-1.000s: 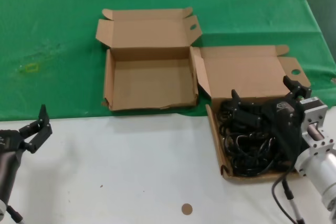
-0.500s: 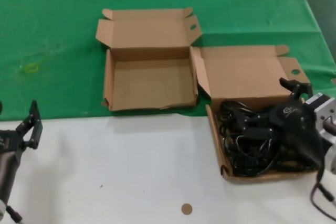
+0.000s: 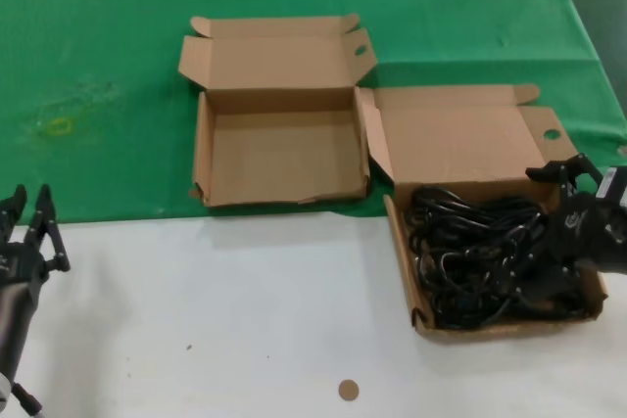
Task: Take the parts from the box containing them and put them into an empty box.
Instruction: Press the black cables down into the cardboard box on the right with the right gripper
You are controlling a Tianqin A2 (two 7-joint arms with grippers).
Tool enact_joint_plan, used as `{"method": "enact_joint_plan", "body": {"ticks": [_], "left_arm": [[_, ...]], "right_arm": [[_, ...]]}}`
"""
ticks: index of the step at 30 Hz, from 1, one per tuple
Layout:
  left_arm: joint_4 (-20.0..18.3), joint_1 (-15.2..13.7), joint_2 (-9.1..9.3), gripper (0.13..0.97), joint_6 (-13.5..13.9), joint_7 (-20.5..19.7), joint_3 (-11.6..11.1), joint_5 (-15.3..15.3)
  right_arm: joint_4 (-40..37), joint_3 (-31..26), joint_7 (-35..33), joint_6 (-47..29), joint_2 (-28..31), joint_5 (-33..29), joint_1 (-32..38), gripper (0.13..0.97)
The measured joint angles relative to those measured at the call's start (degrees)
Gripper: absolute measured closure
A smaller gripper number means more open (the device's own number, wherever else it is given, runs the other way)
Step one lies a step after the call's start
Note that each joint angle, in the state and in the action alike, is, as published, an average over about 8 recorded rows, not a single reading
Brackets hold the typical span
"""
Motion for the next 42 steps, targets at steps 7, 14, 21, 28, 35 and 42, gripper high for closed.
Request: {"method": "enact_joint_plan", "body": {"ticks": [7,14,21,28,35,42], "left_arm": [[0.0,0.0,0.0,0.87,0.0,0.0,0.0,0.0],[0.0,0.0,0.0,0.932,0.0,0.0,0.0,0.0],[0.0,0.0,0.0,0.953,0.0,0.0,0.0,0.0],[0.0,0.0,0.0,0.953,0.0,0.0,0.0,0.0],[0.0,0.0,0.0,0.953,0.0,0.0,0.0,0.0],[0.0,0.0,0.0,0.953,0.0,0.0,0.0,0.0]], "right_arm": [[-4.3,4.2,-0.4,-16.5,-0.8,-7.3,2.4,0.129],[-10.1,8.8,-4.2,-28.4,-5.0,-12.3,4.5,0.13],[-16.4,11.9,-6.8,-35.0,-10.7,-17.7,7.3,0.132],[-20.7,13.9,-8.1,-38.9,-15.4,-21.8,9.3,0.175],[-23.2,15.2,-8.8,-41.5,-18.6,-24.7,10.2,0.254],[-24.7,16.3,-8.8,-43.3,-20.5,-26.8,10.5,0.368]]}}
